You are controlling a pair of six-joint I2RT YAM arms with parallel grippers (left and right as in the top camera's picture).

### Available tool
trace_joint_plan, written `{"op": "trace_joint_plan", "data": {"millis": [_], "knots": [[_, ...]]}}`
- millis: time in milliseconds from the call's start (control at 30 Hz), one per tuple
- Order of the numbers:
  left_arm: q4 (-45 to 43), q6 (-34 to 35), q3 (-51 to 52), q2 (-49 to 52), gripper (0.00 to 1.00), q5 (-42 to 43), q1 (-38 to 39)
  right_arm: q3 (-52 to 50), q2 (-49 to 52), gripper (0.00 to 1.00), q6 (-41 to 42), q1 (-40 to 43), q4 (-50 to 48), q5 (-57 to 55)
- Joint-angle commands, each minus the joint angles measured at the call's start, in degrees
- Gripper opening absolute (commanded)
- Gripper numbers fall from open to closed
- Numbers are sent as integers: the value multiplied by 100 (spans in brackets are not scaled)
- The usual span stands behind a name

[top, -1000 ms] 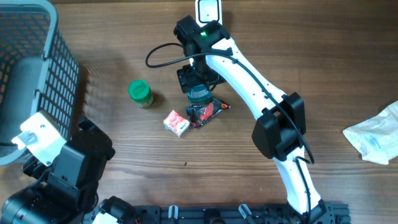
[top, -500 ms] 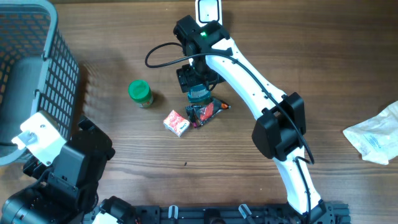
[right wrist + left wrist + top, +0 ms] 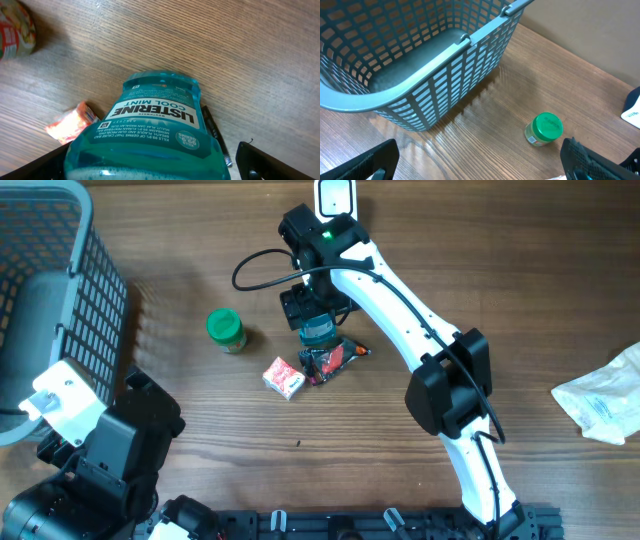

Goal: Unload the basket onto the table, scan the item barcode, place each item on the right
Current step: 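Lift the Listerine bottle slightly with the right gripper, then raise the bottle with the right gripper and swing it toward the scanner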

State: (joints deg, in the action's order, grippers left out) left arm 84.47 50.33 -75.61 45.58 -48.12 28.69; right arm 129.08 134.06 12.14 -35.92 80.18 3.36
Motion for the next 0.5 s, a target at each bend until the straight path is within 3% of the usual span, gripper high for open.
{"op": "trace_joint_plan", "data": {"millis": [0, 467], "knots": [[4, 118, -42, 17, 100, -31, -52, 125, 256, 100, -1047, -24, 72, -94], [4, 118, -42, 17, 100, -31, -55, 485, 37, 100, -3576, -24, 177, 129]]}}
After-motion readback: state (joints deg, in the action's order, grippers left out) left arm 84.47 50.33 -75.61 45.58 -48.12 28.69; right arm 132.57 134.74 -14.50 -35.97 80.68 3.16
